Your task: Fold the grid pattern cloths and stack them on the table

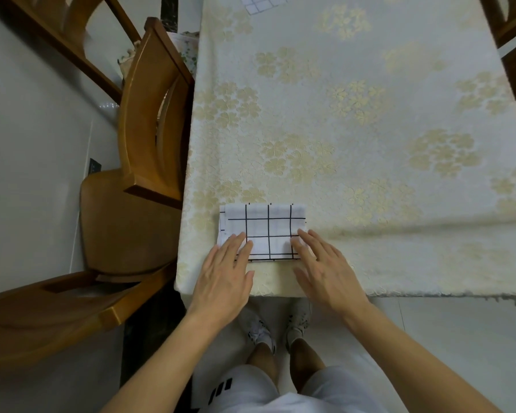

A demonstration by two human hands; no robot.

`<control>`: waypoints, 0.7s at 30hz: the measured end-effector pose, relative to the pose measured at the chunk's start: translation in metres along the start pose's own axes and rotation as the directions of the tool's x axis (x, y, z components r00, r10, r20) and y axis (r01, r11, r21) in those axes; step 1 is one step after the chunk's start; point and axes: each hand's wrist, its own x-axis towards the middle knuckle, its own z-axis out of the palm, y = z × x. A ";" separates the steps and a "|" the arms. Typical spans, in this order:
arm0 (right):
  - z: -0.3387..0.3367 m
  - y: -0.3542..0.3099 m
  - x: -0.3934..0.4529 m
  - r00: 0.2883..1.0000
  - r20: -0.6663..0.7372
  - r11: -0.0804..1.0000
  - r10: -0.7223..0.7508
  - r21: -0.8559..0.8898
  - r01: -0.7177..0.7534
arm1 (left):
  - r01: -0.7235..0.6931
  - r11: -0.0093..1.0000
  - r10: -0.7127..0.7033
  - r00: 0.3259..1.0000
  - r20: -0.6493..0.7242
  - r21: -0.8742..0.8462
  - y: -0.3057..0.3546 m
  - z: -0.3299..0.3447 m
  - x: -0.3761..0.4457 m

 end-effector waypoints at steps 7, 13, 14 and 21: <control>-0.064 -0.001 -0.011 0.988 -0.103 0.991 0.120 -0.047 -0.125 | -0.060 0.997 0.052 0.988 -0.144 -0.051 0.037 -0.058 0.019; -0.129 -0.005 -0.006 0.957 -0.219 0.977 0.187 -0.061 -0.205 | -0.088 0.996 0.083 0.977 -0.197 -0.016 0.055 -0.111 0.037; -0.138 -0.006 -0.006 0.952 -0.235 0.974 0.197 -0.059 -0.217 | -0.095 0.995 0.093 0.972 -0.217 0.001 0.057 -0.118 0.039; -0.169 -0.007 -0.020 0.905 -0.315 0.949 0.285 -0.042 -0.314 | -0.175 0.984 0.178 0.940 -0.292 0.036 0.078 -0.140 0.043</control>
